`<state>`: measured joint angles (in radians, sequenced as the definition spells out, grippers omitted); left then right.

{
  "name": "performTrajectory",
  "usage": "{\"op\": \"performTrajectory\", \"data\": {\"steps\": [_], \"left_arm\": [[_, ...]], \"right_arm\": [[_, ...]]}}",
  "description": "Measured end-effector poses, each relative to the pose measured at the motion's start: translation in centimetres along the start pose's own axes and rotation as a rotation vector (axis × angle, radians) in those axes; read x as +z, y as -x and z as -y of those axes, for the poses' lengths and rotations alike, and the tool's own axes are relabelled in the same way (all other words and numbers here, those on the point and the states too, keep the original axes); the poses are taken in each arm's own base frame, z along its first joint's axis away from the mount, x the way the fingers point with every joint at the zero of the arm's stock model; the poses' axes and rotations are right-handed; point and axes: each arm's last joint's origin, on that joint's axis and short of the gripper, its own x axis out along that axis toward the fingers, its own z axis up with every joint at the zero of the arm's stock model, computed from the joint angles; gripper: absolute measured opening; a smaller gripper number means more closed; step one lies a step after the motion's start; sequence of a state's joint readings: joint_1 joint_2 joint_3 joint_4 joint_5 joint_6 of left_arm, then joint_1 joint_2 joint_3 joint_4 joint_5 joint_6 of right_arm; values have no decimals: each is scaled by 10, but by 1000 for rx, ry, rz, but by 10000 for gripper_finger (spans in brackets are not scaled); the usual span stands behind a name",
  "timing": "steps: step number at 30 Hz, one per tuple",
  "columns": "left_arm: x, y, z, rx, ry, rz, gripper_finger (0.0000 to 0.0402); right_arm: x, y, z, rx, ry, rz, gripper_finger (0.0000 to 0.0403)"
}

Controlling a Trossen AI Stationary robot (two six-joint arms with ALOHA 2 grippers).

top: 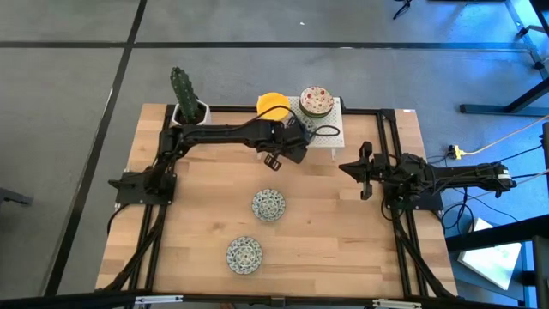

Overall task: Pick & Place Mini bowls
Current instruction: Put the middle left blue bowl on the shelf, then stack the top blue bowl on top of the blue bowl on the shelf

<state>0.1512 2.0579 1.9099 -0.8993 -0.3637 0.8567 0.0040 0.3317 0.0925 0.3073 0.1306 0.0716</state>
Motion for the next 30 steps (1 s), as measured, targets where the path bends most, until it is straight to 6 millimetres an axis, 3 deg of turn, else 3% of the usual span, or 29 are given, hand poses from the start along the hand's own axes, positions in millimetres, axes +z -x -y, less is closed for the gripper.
{"op": "performTrajectory", "data": {"steps": [13, 30], "left_arm": [[0, 1, 2, -28, 23, 7, 25], [3, 2, 2, 45, 24, -33, 148]], "right_arm": [[0, 0, 0, 2, 0, 0, 13], [0, 0, -1, 30, 0, -3, 13]]}}
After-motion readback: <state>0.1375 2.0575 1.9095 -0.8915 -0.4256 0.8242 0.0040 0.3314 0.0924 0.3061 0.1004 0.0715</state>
